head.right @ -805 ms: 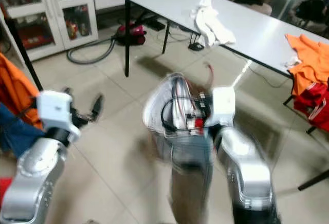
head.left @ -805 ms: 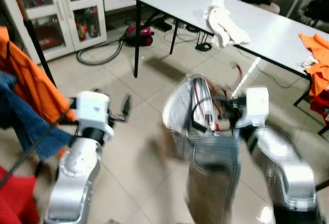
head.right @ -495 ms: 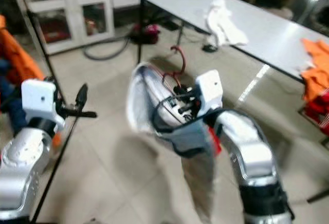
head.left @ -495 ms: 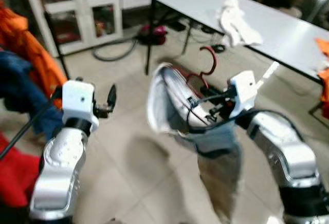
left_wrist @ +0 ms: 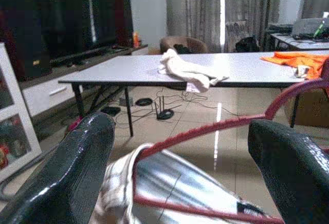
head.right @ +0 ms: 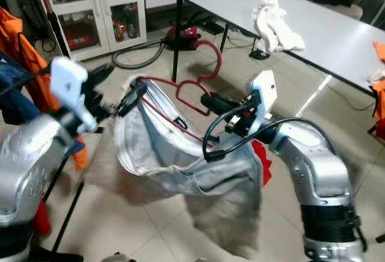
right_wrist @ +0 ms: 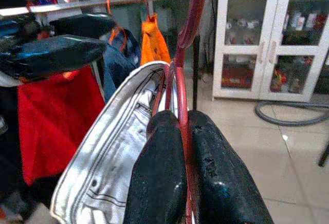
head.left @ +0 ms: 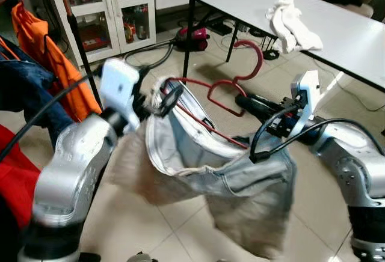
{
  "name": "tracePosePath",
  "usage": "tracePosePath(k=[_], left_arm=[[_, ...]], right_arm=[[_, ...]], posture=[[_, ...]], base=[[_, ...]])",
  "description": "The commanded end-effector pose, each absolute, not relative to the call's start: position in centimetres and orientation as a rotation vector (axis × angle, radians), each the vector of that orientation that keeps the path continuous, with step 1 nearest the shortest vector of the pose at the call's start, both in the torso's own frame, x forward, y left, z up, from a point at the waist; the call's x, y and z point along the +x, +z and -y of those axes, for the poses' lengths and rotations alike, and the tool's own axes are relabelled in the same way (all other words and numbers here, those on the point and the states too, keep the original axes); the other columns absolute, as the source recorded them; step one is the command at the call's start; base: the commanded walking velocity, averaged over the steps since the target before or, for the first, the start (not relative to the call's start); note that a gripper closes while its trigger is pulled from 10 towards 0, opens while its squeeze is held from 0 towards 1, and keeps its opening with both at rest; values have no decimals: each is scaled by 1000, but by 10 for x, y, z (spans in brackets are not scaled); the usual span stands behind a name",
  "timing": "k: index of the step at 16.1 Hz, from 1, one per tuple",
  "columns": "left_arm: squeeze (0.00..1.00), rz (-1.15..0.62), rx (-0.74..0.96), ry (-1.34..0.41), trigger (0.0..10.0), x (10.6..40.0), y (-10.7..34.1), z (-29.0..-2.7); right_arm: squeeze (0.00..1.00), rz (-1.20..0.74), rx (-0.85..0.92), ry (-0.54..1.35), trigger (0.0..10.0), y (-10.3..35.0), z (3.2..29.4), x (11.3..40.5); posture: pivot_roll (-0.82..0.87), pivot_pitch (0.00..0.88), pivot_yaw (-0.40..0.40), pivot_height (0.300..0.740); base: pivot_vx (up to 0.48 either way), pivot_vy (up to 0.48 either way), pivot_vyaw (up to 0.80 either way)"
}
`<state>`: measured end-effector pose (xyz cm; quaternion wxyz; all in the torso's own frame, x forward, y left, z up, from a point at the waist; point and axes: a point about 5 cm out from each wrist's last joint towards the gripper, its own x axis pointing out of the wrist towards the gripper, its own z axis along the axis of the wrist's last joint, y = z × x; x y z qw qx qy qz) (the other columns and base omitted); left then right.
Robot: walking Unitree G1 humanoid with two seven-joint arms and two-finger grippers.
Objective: Hang hanger
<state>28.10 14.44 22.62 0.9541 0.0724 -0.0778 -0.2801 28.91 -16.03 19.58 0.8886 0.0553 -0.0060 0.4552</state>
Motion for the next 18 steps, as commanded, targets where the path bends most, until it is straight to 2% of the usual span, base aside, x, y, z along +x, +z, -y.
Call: tracePosePath(k=[1,7,8,9,10,14,18], left_arm=[[1000,122,125,-563,10000,284,224,-147],[1000,-9,144,-392,10000,301,209,-182],[1000,-38,99,-373,10000,305,204,-190],[153,-28,8,-432,10000,304,205,-188],[0,-9,-65,-527,10000,301,209,-182],[0,40,-105,-658,10000,296,216,-179],[0,8,82,-682,10000,284,207,-183]], right_arm=[[0,139,119,960,10000,220,163,286],[0,139,102,1092,10000,230,160,277],[0,145,103,1123,10000,233,159,274],[0,148,99,1132,10000,235,159,273],[0,143,96,1143,10000,235,159,273],[0,113,81,1202,10000,233,156,268],[0,145,33,1185,10000,234,159,261]], posture=[[-57,0,-46,740],[-74,0,-50,740],[-74,0,-49,740],[-75,0,-49,740],[-72,0,-50,740],[-72,0,-49,740],[-70,0,-43,740]], base=[[0,0,0],[0,0,0],[0,0,0],[0,0,0],[0,0,0],[0,0,0],[0,0,0]])
